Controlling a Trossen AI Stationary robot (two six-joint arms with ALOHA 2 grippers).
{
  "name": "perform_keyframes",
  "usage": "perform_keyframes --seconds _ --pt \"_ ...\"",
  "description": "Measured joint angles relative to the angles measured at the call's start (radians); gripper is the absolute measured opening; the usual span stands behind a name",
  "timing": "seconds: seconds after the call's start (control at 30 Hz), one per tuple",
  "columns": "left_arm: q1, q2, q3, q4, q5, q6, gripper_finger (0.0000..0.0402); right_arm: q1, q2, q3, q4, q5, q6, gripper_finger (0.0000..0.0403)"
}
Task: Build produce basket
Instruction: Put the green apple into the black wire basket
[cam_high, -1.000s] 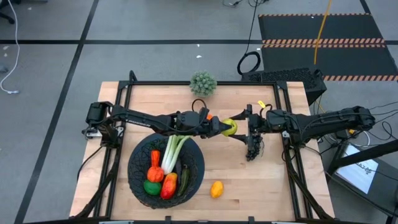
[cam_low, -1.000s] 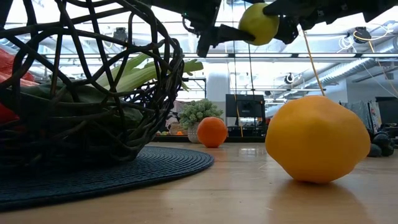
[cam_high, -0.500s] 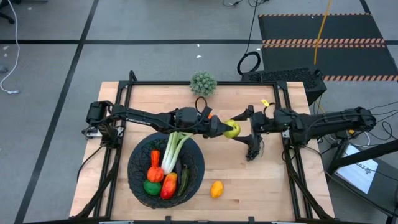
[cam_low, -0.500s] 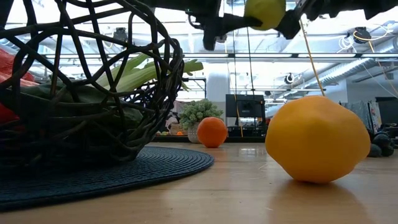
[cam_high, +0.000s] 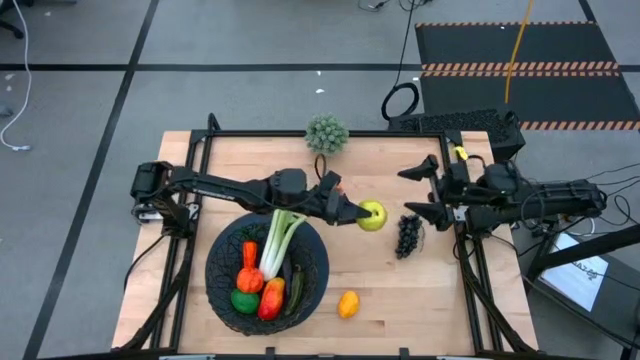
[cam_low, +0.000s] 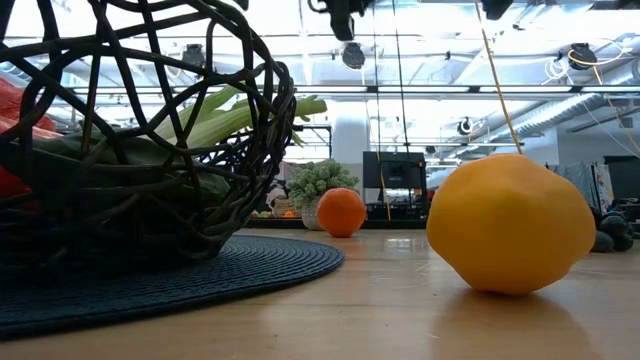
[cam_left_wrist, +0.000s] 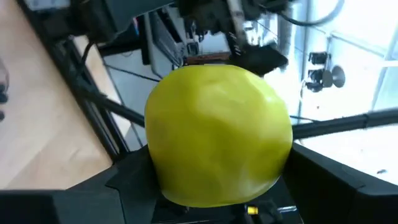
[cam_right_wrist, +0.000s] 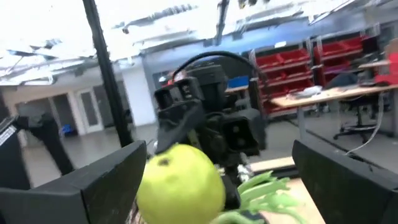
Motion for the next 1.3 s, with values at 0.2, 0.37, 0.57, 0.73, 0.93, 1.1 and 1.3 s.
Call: perform_keyframes --seconds 0.2,0.37,0.57,0.73,0.93,1.1,1.3 --pt "0.001 -0.08 0.066 -0.22 -0.001 0.167 0.0289 0.0 -0.042 0.0 -0.01 0.033 -0.006 0.0396" --pt "0.0 -0.165 0.1 -0.486 -0.001 0.289 0.0288 0.0 -0.043 0.0 -0.023 0.034 -0.006 0.0396" --pt "-0.028 -0.273 0.105 -0.744 -0.002 0.326 0.0288 0.0 -0.043 0.0 -0.043 0.035 0.0 0.0396" --pt "-0.084 -0.314 0.106 -0.982 -0.003 0.326 0.0298 0.0 -0.042 0.0 -0.066 0.103 0.011 0.0396" --pt "-0.177 -0.32 0.105 -1.272 -0.044 0.325 0.0299 0.0 -0.036 0.0 -0.061 0.197 0.064 0.0396" --pt "-0.245 -0.303 0.1 -1.349 -0.162 0.28 0.0295 0.0 -0.01 0.0 -0.045 0.272 0.1 0.0396" --pt "-0.296 -0.286 0.015 -1.283 -0.201 0.208 0.0295 0.002 0.053 0.0 0.058 0.343 0.168 0.0396"
